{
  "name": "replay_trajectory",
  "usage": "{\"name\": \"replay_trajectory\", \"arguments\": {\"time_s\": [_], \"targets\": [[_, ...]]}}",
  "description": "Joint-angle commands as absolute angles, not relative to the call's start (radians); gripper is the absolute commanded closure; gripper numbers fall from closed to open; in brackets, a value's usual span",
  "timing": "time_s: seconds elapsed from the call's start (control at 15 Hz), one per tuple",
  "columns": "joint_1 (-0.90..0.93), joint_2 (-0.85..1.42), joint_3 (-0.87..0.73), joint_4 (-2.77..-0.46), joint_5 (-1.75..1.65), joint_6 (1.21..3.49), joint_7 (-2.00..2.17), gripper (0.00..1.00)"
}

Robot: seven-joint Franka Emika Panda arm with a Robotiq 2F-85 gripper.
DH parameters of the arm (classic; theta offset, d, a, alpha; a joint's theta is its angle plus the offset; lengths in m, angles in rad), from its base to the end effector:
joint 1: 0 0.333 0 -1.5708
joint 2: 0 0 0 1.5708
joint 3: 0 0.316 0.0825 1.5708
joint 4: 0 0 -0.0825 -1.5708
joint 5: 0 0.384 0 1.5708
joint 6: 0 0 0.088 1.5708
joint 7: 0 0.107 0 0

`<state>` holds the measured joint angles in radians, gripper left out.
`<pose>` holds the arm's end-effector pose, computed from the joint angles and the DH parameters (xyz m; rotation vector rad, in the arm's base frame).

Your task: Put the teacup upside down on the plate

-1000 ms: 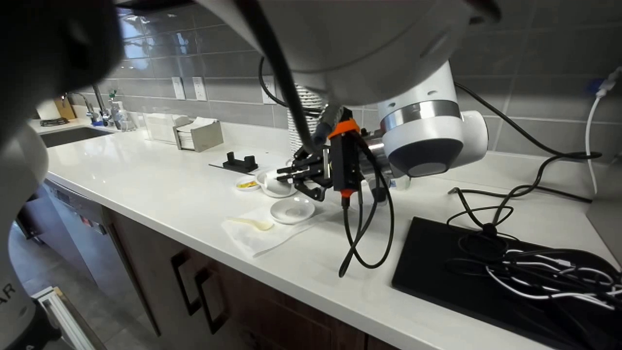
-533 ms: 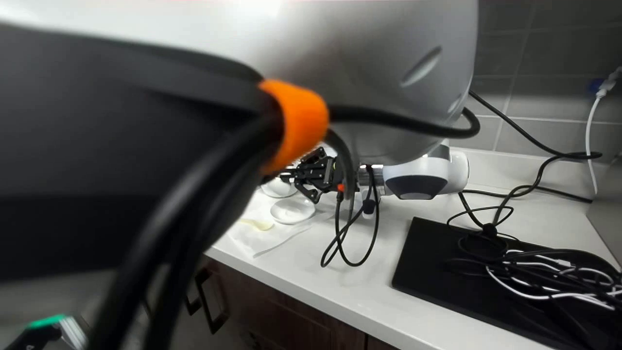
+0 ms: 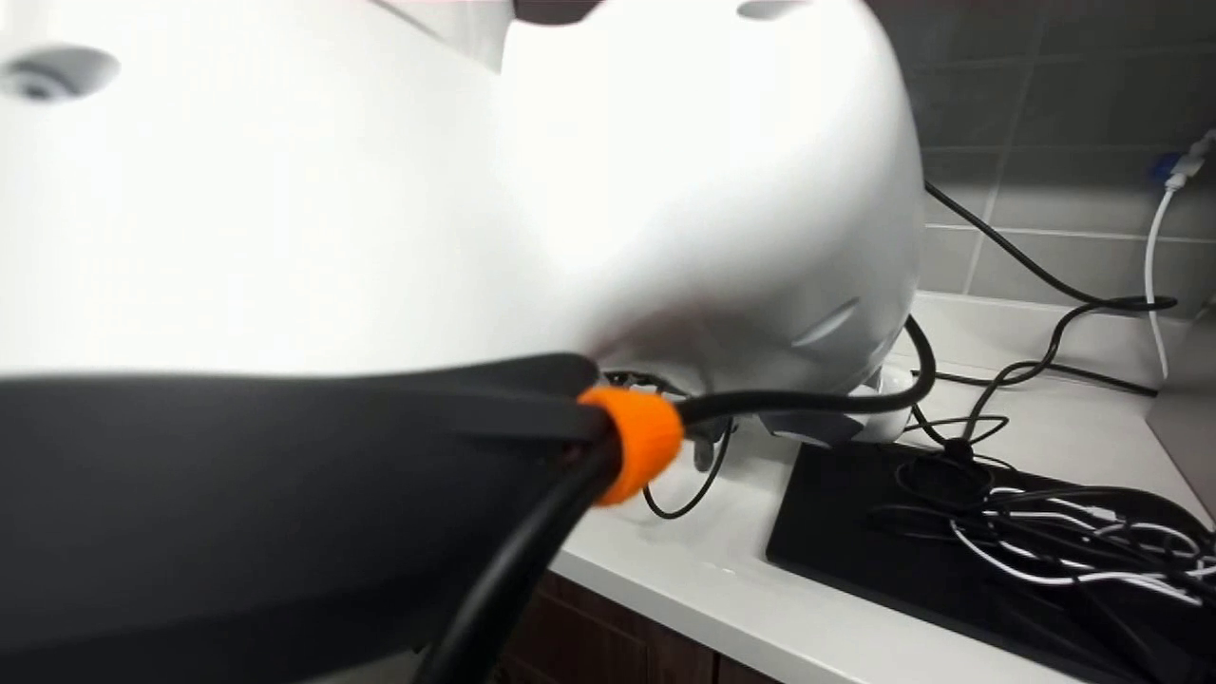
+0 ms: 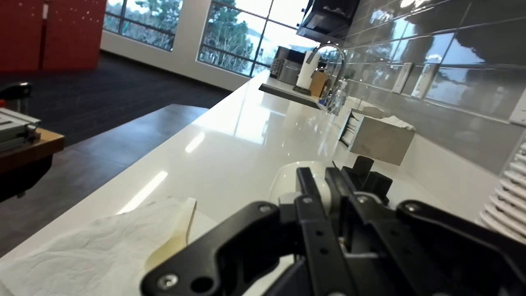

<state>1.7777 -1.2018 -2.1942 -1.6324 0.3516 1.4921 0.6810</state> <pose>0.5258 -0.2459 0.1617 -1.4031 0.9269 1.0830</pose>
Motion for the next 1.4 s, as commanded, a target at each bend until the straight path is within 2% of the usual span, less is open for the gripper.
{"name": "replay_trajectory", "arguments": {"time_s": [0.0,0.33,0.4,0.73,0.8,1.33], "targets": [[1.785,-1.258,-2.207,-1.596,0.422,1.521,0.839,0.97],[1.760,-1.265,-2.199,-1.626,0.393,1.576,0.934,0.97],[1.759,-1.268,-2.199,-1.626,0.389,1.580,0.942,0.89],[1.756,-1.268,-2.197,-1.626,0.387,1.580,0.941,0.89],[1.756,-1.268,-2.197,-1.626,0.387,1.580,0.941,0.97],[1.759,-1.260,-2.220,-1.660,0.371,1.573,1.030,0.97]]}}
